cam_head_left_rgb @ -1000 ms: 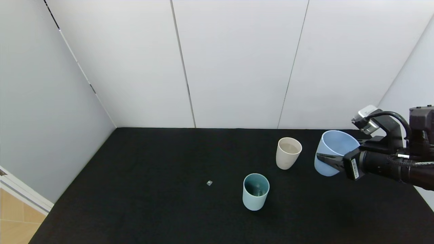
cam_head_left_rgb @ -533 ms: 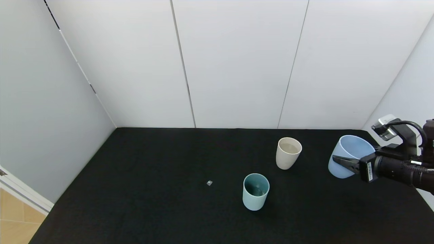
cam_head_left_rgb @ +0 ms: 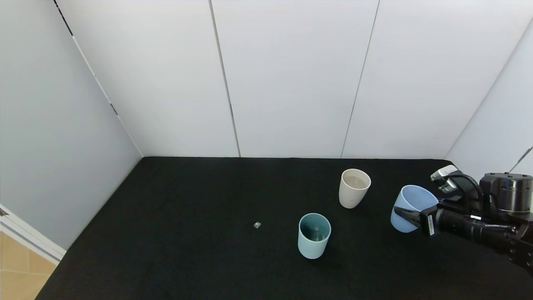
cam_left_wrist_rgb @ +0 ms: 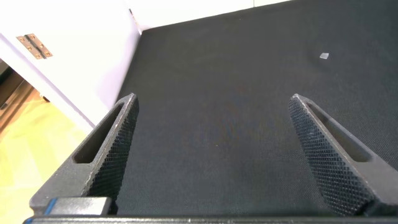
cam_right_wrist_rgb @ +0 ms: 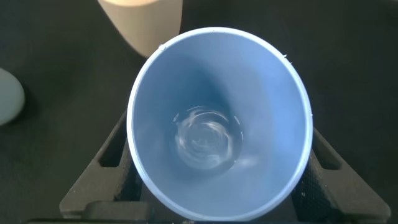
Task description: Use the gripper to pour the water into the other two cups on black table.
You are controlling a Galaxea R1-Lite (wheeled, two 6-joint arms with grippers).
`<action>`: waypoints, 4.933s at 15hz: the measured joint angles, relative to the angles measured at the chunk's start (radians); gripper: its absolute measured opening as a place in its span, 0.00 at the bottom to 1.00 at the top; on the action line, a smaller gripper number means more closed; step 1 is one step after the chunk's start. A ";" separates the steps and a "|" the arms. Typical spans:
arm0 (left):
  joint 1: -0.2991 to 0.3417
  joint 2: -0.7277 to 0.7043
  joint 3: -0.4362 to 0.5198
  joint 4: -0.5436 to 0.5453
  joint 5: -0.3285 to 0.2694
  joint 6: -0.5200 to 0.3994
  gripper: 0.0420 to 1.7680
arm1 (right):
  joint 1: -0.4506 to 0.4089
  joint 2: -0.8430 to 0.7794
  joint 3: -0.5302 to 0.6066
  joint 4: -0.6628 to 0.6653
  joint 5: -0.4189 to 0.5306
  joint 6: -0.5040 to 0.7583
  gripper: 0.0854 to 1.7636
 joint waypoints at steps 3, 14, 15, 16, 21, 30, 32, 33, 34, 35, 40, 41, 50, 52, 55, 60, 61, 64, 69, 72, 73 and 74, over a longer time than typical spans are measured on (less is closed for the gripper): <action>0.001 0.000 0.000 0.000 0.000 0.000 0.97 | 0.000 0.044 0.000 -0.002 0.001 -0.001 0.73; 0.001 0.000 0.000 0.000 0.000 0.000 0.97 | 0.013 0.117 0.008 -0.011 0.002 -0.014 0.73; 0.001 0.000 0.000 0.000 0.000 0.000 0.97 | 0.013 0.121 0.009 -0.013 0.003 -0.015 0.74; 0.001 0.000 0.000 0.000 0.000 0.000 0.97 | 0.014 0.123 0.011 -0.013 0.004 -0.016 0.78; 0.000 0.000 0.000 0.000 0.000 0.000 0.97 | 0.014 0.132 0.016 -0.035 0.001 -0.014 0.87; 0.001 0.000 0.000 0.000 0.000 0.000 0.97 | 0.010 0.033 0.032 -0.032 0.002 0.000 0.93; 0.000 0.000 0.000 0.000 0.000 0.000 0.97 | 0.015 -0.007 0.038 -0.028 0.002 0.003 0.94; 0.000 0.000 0.000 0.000 0.000 0.000 0.97 | 0.016 -0.029 0.040 -0.021 0.001 0.003 0.94; 0.000 0.000 0.000 0.000 0.000 0.000 0.97 | 0.016 -0.055 0.041 -0.013 0.001 0.006 0.95; 0.001 0.000 0.000 0.000 0.000 0.000 0.97 | 0.017 -0.080 0.043 0.001 0.000 0.014 0.95; 0.001 0.000 0.000 0.000 0.000 0.000 0.97 | 0.026 -0.232 0.051 0.117 -0.005 0.030 0.96; 0.001 0.000 0.000 0.000 0.000 0.000 0.97 | 0.026 -0.269 0.056 0.145 -0.006 0.033 0.96; 0.000 0.000 0.000 0.000 0.000 0.000 0.97 | 0.027 -0.742 0.117 0.574 -0.098 0.092 0.96; 0.000 0.000 0.000 0.000 0.000 0.000 0.97 | 0.021 -0.864 0.125 0.687 -0.104 0.092 0.96; 0.000 0.000 0.000 0.000 0.000 0.000 0.97 | 0.013 -1.030 0.130 0.823 -0.107 0.092 0.96; 0.001 0.000 0.000 0.000 0.000 0.000 0.97 | -0.020 -1.289 0.156 0.983 -0.109 0.092 0.96; 0.000 0.000 0.000 0.000 0.000 0.000 0.97 | -0.030 -1.337 0.170 0.999 -0.109 0.091 0.96; 0.000 0.000 0.000 0.000 0.000 0.000 0.97 | -0.058 -1.470 0.209 1.014 -0.109 0.090 0.96; 0.001 0.000 0.000 0.000 0.000 0.000 0.97 | -0.030 -1.635 0.279 1.024 -0.177 0.108 0.96; 0.001 0.000 0.000 0.000 0.000 0.000 0.97 | -0.013 -1.730 0.315 1.039 -0.182 0.103 0.96; 0.001 0.000 0.000 0.000 0.000 0.000 0.97 | -0.012 -1.765 0.333 1.038 -0.183 0.098 0.96; 0.000 0.000 0.000 0.000 0.000 0.000 0.97 | -0.011 -1.792 0.353 1.032 -0.189 0.098 0.96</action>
